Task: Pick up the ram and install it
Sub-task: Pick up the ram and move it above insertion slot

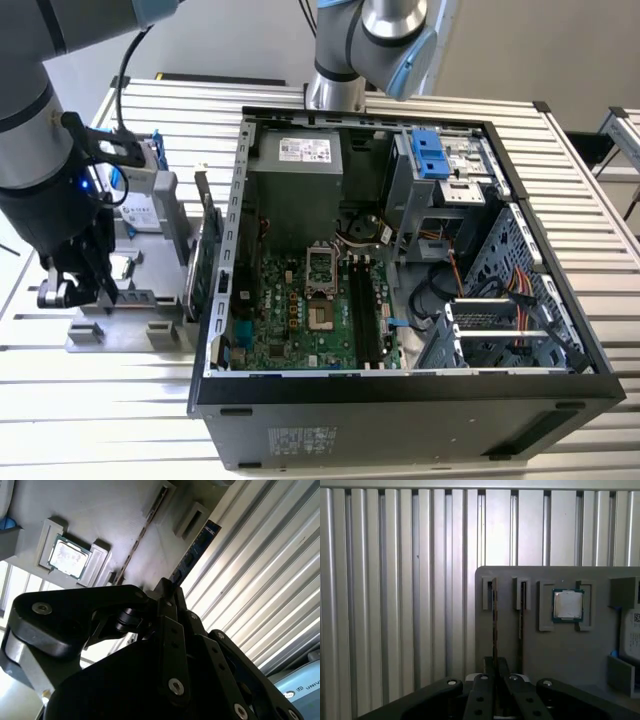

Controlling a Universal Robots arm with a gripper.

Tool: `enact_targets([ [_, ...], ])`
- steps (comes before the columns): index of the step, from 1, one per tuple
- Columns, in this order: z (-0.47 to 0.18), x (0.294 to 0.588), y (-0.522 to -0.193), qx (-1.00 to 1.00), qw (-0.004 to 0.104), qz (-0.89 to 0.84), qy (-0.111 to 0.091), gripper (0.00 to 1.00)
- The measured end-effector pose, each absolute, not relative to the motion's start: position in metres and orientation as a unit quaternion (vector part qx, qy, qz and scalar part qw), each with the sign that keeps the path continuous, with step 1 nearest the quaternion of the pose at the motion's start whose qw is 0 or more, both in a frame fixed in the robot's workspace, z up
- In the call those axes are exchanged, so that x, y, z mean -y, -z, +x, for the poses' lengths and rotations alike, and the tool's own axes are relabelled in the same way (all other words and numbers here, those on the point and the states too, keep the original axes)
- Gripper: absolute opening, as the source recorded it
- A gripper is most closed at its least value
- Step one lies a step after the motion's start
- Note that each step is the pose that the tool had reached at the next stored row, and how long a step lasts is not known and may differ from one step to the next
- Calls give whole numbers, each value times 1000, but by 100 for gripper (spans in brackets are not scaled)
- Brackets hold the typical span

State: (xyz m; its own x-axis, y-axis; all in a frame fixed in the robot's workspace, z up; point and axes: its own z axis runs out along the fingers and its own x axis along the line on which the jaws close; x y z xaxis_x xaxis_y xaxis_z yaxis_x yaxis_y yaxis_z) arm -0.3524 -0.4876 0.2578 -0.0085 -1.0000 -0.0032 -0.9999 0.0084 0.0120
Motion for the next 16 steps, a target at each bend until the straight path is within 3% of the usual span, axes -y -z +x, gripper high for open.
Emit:
enact_targets([
  [16,-352,488,-267,710,3,704,5,0],
])
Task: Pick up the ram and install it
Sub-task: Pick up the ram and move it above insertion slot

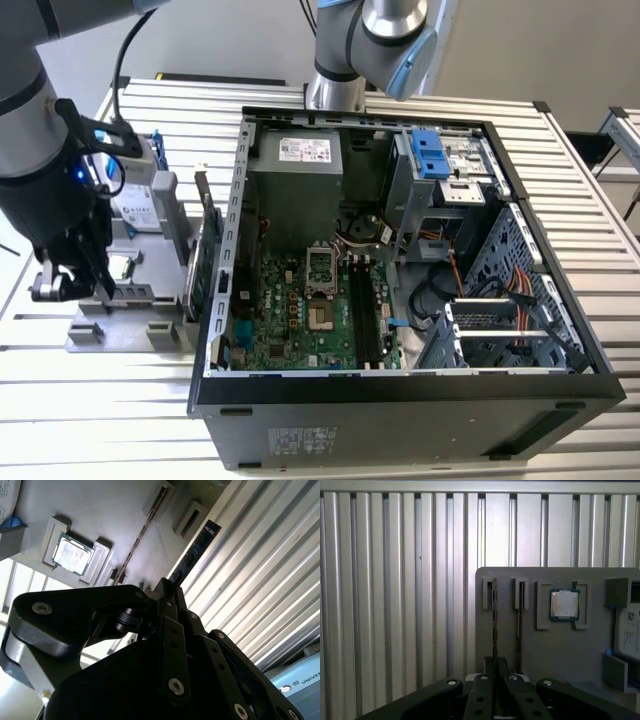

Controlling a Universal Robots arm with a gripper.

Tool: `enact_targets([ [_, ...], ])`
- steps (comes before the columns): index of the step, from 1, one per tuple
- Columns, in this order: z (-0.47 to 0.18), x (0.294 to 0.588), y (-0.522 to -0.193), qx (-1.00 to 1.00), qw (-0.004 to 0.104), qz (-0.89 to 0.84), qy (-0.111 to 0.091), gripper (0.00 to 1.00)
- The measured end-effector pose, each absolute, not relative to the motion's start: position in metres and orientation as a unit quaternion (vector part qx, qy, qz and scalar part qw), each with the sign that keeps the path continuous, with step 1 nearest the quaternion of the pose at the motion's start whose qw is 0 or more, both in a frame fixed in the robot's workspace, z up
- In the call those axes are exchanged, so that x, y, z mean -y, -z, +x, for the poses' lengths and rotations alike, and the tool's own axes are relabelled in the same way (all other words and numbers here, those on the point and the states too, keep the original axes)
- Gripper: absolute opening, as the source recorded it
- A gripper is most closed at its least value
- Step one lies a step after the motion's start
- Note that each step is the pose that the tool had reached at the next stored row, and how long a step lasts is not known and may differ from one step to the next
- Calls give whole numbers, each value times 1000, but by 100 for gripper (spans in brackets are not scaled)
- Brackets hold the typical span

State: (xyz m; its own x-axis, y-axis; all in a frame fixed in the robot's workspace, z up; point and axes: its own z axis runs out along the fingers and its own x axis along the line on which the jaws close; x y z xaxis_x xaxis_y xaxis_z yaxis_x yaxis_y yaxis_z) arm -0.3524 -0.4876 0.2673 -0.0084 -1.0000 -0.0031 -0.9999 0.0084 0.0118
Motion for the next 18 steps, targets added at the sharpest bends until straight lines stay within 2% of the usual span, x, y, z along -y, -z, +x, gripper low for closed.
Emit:
enact_targets([
  [18,-352,488,-276,710,3,704,5,0],
])
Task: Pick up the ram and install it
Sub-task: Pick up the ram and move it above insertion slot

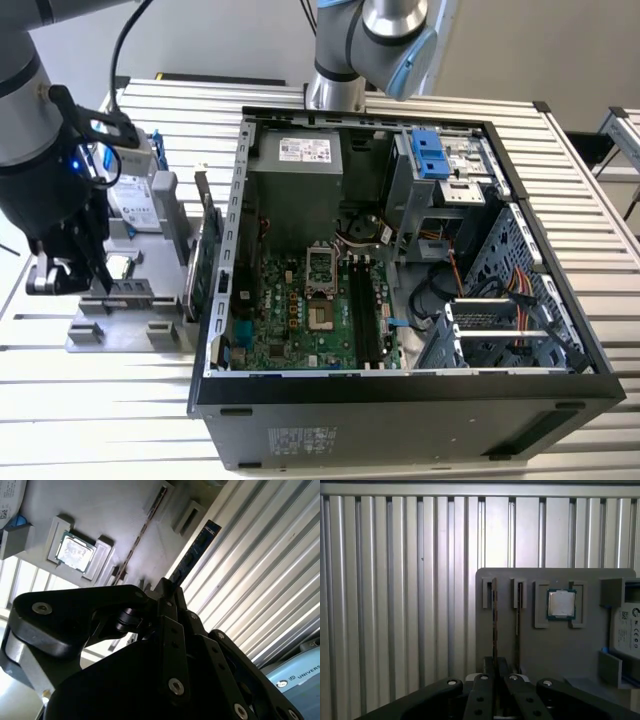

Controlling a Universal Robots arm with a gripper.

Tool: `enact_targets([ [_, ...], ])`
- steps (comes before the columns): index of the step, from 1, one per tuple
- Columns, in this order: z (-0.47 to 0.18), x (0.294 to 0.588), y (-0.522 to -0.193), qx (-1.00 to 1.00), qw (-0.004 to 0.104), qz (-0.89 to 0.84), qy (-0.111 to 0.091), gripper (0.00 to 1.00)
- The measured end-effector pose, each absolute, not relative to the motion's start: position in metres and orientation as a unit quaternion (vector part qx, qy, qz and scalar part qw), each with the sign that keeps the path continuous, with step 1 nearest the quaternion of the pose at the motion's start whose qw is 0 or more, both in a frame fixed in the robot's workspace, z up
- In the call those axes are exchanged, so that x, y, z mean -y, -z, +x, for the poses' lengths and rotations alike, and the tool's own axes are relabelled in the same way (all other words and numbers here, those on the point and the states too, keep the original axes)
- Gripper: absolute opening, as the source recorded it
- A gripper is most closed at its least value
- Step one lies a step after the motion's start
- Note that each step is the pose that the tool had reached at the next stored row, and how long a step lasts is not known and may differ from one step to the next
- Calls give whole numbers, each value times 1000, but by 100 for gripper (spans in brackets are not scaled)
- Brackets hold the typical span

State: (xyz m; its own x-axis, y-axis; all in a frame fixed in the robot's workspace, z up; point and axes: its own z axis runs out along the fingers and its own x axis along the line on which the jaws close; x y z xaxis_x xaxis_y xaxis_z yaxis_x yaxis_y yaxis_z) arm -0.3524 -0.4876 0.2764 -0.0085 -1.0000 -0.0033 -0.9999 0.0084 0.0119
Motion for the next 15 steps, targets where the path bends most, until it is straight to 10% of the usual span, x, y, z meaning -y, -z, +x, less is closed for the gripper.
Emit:
enact_targets([
  [15,-352,488,-285,710,3,704,5,0],
])
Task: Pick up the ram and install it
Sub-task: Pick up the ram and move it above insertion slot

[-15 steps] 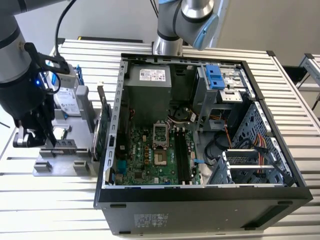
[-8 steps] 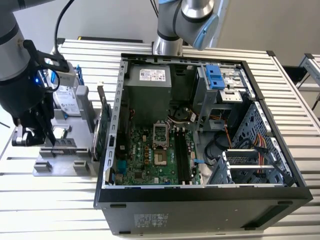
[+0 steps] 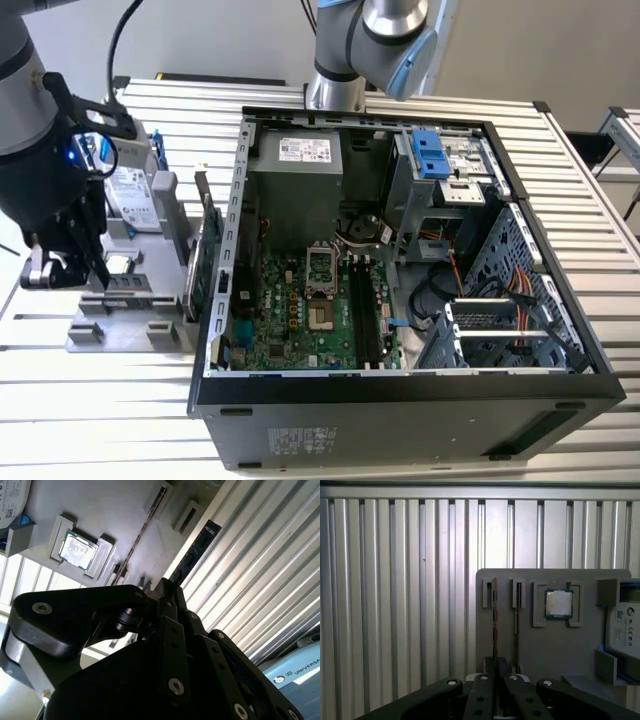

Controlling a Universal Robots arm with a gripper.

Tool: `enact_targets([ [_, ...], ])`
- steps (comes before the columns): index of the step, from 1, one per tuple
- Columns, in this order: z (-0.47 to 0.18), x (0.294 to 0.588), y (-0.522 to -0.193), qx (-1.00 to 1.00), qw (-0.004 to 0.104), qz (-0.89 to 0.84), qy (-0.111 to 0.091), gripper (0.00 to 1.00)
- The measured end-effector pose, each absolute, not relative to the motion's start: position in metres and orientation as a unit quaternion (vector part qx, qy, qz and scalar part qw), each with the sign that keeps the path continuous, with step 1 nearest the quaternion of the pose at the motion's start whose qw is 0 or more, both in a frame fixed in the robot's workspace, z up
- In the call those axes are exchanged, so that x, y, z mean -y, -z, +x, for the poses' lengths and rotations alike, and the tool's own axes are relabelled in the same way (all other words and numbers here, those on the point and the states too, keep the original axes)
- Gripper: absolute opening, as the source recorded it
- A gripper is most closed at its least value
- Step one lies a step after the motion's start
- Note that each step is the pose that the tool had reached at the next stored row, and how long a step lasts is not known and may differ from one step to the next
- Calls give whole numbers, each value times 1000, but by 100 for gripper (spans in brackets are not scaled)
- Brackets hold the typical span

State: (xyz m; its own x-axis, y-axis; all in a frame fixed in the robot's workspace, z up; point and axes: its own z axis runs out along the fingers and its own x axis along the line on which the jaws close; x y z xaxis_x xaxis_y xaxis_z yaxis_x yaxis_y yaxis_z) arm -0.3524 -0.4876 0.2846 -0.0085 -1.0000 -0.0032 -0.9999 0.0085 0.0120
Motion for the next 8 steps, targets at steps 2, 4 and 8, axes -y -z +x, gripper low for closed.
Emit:
enact_targets([
  [2,-352,488,-286,710,3,704,5,0],
  [4,-352,488,-287,710,3,704,5,0],
  [8,-352,488,-290,710,3,704,5,0],
])
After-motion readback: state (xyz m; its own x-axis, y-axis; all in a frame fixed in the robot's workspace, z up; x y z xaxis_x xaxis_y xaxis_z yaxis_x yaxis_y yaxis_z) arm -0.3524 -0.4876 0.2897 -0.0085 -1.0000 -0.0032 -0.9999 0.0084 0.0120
